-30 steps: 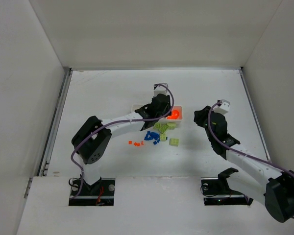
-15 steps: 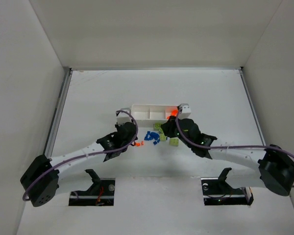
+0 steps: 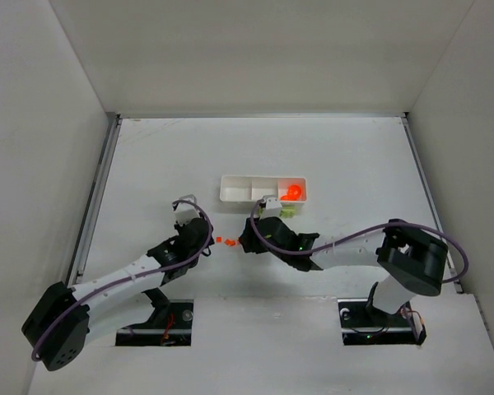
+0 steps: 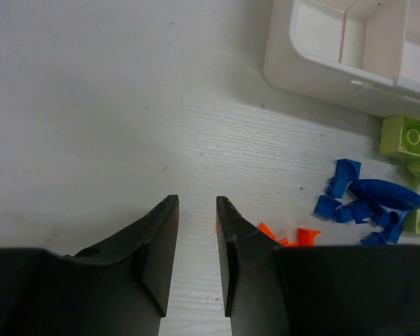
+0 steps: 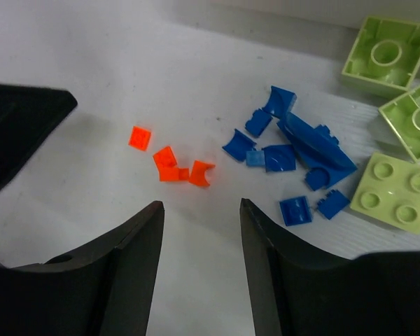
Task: Sort the legos into containers by color
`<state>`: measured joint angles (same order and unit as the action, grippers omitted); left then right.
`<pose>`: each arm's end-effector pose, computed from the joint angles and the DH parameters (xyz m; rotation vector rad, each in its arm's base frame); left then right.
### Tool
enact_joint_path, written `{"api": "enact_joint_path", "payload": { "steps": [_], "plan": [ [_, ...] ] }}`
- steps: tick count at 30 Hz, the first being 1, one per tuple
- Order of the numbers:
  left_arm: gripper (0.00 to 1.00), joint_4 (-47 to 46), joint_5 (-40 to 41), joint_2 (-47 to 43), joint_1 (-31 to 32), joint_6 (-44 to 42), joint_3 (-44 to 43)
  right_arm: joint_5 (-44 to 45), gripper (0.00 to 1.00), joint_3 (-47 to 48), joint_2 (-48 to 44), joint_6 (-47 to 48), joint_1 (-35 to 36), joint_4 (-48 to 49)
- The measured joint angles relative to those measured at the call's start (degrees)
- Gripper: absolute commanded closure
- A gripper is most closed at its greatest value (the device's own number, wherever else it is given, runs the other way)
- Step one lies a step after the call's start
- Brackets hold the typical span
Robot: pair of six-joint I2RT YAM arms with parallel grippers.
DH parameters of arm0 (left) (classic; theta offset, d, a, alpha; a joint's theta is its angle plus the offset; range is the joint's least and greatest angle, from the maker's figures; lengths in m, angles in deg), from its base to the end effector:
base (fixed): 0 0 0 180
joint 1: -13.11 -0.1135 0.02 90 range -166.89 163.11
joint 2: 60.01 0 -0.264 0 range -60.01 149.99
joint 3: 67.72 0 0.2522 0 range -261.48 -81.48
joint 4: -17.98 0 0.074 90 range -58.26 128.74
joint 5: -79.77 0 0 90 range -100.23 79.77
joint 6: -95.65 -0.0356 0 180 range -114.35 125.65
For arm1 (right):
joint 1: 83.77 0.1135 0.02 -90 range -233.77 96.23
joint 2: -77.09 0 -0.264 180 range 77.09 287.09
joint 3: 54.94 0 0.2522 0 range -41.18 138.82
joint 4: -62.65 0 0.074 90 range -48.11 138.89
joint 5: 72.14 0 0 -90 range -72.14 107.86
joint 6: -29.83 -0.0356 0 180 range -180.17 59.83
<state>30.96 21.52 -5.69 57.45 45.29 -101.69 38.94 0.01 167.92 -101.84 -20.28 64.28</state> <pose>0.1487 -0.1191 0.1829 -0.2297 2.0583 -0.3058 0.1529 0.2778 0.1693 -0.2029 2.1918 0.6725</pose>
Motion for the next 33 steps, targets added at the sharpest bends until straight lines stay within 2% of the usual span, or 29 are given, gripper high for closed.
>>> {"api": "enact_joint_path", "payload": {
  "steps": [10, 25, 30, 33],
  "plan": [
    [0.74, -0.76, -0.17, -8.00, -1.36, 0.31, 5.57, 1.03, 0.61, 4.11, 6.29, -4.07, -0.15, 0.13],
    [0.73, -1.70, -1.81, -9.42, 1.20, 0.44, 6.38, 1.25, 0.61, 7.87, 10.27, -6.19, -0.81, -1.07],
    [0.71, -1.66, -1.97, -9.99, 3.43, 0.44, 6.38, 1.42, 0.63, 8.72, 11.93, -6.62, -0.90, -2.32],
    [0.69, -1.73, -2.08, -11.10, 6.01, 0.31, 6.38, 1.68, 0.72, 9.77, 12.22, -7.02, -0.94, -3.85]
  ]
}}
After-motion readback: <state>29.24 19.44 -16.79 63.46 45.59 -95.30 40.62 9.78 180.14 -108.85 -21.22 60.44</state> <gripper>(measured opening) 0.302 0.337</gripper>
